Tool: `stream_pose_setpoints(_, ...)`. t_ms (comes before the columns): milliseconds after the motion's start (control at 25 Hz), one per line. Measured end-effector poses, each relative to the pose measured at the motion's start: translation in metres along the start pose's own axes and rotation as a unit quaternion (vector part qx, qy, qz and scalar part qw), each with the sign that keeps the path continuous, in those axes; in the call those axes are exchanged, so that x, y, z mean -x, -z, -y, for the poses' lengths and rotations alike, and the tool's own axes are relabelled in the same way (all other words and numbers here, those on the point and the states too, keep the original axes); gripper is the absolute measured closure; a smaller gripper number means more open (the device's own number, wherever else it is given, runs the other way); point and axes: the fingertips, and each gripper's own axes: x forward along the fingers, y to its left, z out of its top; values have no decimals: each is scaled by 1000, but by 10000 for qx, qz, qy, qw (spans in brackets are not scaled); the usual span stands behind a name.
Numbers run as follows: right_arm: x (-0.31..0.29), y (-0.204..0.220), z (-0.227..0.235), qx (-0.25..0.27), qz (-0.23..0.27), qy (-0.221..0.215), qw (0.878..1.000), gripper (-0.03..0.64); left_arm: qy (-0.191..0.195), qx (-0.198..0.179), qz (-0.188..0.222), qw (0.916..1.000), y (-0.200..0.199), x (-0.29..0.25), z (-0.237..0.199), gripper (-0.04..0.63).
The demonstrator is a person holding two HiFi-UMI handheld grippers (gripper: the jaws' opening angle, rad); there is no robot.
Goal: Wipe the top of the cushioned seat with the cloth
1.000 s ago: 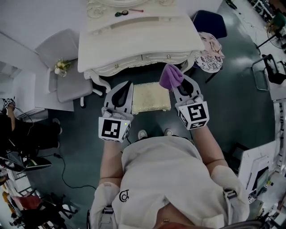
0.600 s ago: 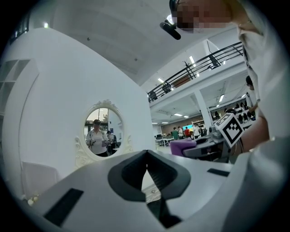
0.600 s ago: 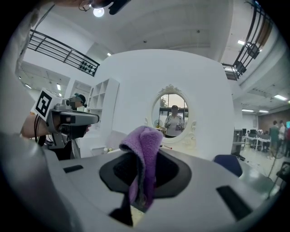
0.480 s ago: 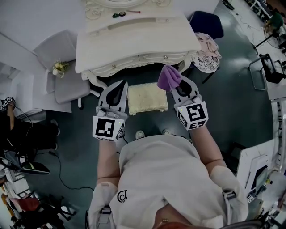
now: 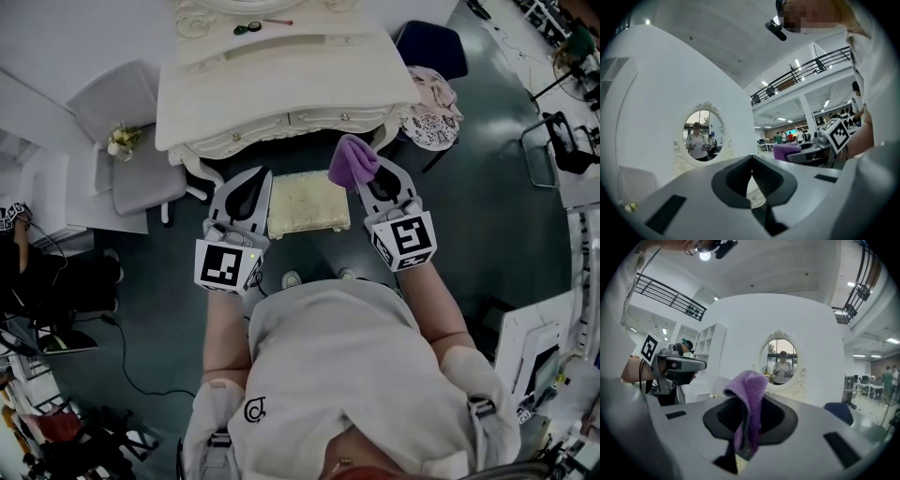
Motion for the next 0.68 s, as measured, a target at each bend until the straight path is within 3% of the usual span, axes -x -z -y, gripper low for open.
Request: stream_pose_setpoints(680,-1,1,7,-151,28,50,9999,543,-8,117,-75,9999,10,-6,6,583)
